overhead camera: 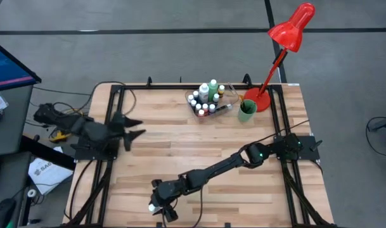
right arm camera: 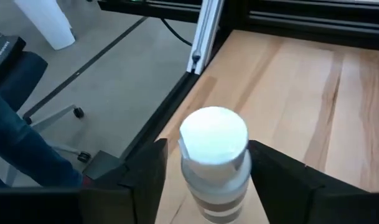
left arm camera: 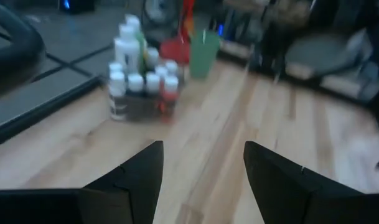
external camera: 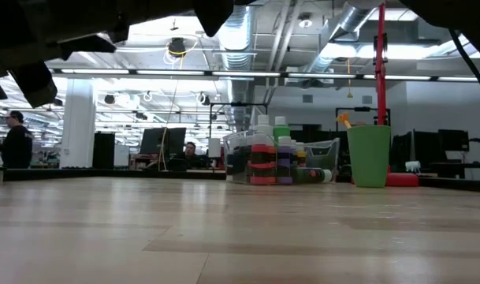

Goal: Pick & Place Paint Supplies
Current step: Put the small white paint bottle into the transparent bin

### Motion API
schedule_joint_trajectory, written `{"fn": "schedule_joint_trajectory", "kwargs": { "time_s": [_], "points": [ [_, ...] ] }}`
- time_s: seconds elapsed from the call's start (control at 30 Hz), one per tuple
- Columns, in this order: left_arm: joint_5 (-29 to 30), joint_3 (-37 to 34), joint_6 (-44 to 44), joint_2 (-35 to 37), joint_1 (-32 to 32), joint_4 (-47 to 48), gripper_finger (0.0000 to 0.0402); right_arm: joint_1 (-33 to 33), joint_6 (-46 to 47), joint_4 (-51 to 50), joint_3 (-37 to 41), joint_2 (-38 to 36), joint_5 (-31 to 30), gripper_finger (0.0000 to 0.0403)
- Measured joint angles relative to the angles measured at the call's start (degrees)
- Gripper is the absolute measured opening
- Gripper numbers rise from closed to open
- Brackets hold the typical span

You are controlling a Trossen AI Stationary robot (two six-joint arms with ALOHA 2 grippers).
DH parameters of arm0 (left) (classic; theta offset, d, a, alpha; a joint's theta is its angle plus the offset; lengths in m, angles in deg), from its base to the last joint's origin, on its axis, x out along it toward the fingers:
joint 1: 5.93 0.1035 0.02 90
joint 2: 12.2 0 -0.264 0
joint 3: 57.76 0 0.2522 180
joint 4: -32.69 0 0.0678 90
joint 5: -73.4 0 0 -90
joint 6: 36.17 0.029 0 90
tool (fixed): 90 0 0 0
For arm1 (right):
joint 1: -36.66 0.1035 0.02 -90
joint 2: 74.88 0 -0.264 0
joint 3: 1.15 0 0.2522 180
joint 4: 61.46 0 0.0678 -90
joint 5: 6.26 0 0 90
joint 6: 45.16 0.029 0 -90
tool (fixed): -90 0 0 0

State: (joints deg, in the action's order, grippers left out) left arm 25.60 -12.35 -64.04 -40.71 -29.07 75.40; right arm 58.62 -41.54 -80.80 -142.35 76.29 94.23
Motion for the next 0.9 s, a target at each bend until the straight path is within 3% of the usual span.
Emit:
{"fn": "schedule_joint_trajectory", "kwargs": {
  "time_s": [0.1,0.23,0.3,0.63,0.9],
  "points": [
    [-0.9,-4.2,0.1,11.1,-0.1,-0.9,0.0209,0.1,0.0,0.0,0.0,0.0,0.0,0.0197],
    [-10.5,-10.7,3.2,24.4,-0.1,-3.1,0.0209,0.1,0.1,-0.2,0.0,0.0,0.0,0.0159],
    [-12.2,-13.6,3.8,28.5,-0.2,-4.2,0.0209,0.1,0.7,-0.6,0.0,0.0,0.0,0.0134],
    [-12.2,-24.3,5.0,26.8,0.0,-13.5,0.0209,-0.6,2.9,-3.9,0.1,-2.6,0.0,0.0131],
    [-12.3,-27.0,9.5,26.9,0.1,-18.9,0.0209,-4.1,-4.0,-16.0,0.0,-15.3,-0.1,0.0131]
  ]
}}
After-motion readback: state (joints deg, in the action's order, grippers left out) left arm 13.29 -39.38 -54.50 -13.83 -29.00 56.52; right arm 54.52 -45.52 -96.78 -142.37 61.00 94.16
